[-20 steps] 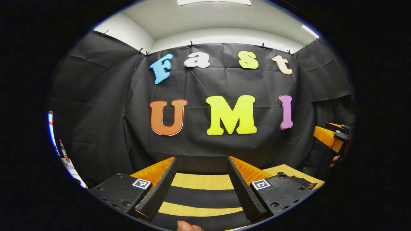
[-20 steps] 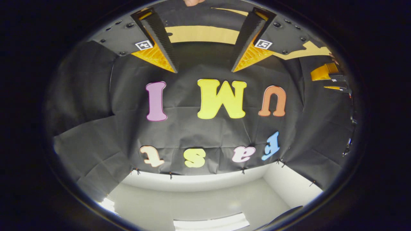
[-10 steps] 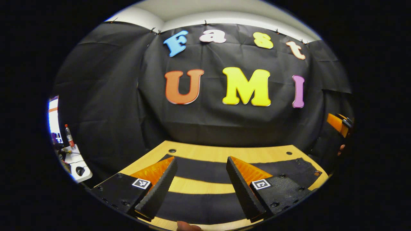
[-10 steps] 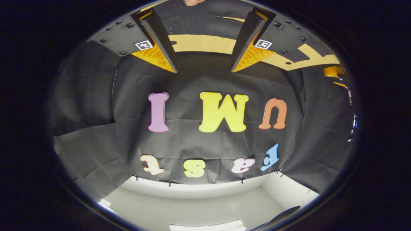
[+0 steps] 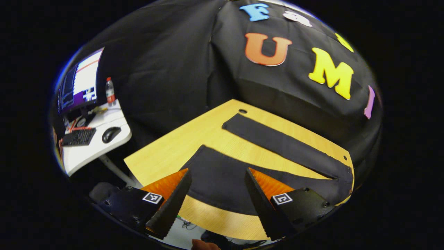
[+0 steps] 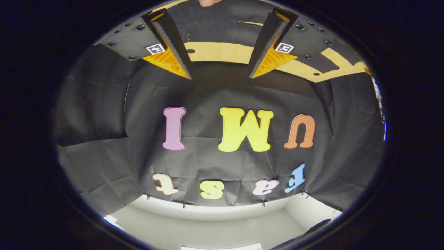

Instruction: Grasp the waist and the cuffs of the jeans and fold them to make the two legs overlap; first hold the waist and fold one-third of the jeans toward the cuffs, then hold the cuffs and fold the remaining one-third in the same direction to finish folding.

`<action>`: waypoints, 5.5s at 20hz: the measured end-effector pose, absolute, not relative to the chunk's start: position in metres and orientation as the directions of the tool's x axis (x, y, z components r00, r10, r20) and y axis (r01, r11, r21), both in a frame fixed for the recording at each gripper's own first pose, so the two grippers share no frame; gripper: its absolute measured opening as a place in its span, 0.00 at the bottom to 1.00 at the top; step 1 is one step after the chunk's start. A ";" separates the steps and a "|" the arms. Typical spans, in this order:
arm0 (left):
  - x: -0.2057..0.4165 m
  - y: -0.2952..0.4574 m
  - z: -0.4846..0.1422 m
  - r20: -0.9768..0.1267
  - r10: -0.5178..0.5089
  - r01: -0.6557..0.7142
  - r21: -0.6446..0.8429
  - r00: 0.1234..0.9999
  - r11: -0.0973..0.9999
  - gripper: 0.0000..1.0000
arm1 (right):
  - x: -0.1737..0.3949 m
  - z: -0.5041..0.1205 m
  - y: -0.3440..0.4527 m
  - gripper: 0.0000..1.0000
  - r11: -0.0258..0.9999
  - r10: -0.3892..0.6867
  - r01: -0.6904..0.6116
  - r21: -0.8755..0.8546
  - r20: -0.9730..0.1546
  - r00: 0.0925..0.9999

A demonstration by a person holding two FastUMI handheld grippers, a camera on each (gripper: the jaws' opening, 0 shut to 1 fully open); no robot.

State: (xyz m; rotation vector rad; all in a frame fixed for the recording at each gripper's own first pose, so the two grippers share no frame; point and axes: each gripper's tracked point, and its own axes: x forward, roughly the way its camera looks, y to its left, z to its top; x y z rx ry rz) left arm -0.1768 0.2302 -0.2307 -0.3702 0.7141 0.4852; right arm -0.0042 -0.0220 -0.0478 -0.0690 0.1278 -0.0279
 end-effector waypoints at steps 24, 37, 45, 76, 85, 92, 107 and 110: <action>-0.150 0.265 -0.319 -0.795 -0.037 -0.789 -0.606 0.605 0.101 0.82 | -0.026 -0.100 -0.082 0.96 0.931 -0.243 0.325 0.167 -0.382 0.892; -0.159 0.267 -0.329 -0.801 -0.042 -0.801 -0.598 0.597 0.017 0.04 | -0.118 -0.303 -0.228 0.93 0.585 -0.148 0.763 0.274 -0.889 0.433; -0.159 0.268 -0.329 -0.800 -0.052 -0.801 -0.599 0.598 0.007 0.04 | -0.098 -0.350 -0.232 0.91 0.420 -0.069 0.841 0.342 -0.912 0.405; 0.032 0.295 -0.228 -0.679 -0.059 -0.678 -0.734 0.732 0.032 0.03 | 0.056 -0.251 -0.213 0.15 0.422 0.007 0.642 0.640 -0.711 0.703; 0.144 0.293 -0.261 -0.714 -0.032 -0.706 -0.697 0.699 0.122 0.03 | 0.137 -0.284 -0.219 0.14 0.521 -0.053 0.625 0.581 -0.709 0.703; 0.210 0.283 -0.296 -0.728 -0.041 -0.705 -0.675 0.684 0.216 0.03 | 0.175 -0.332 -0.222 0.14 0.571 -0.088 0.637 0.519 -0.732 0.675; 0.254 0.288 -0.286 -0.664 0.100 -0.617 -0.616 0.741 0.489 0.99 | 0.194 -0.334 -0.188 0.92 0.615 -0.001 0.555 0.560 -0.704 0.711; 0.255 0.290 -0.215 -0.570 0.134 -0.510 -0.575 0.811 0.640 0.99 | 0.183 -0.299 -0.190 0.98 0.652 -0.001 0.498 0.572 -0.656 0.755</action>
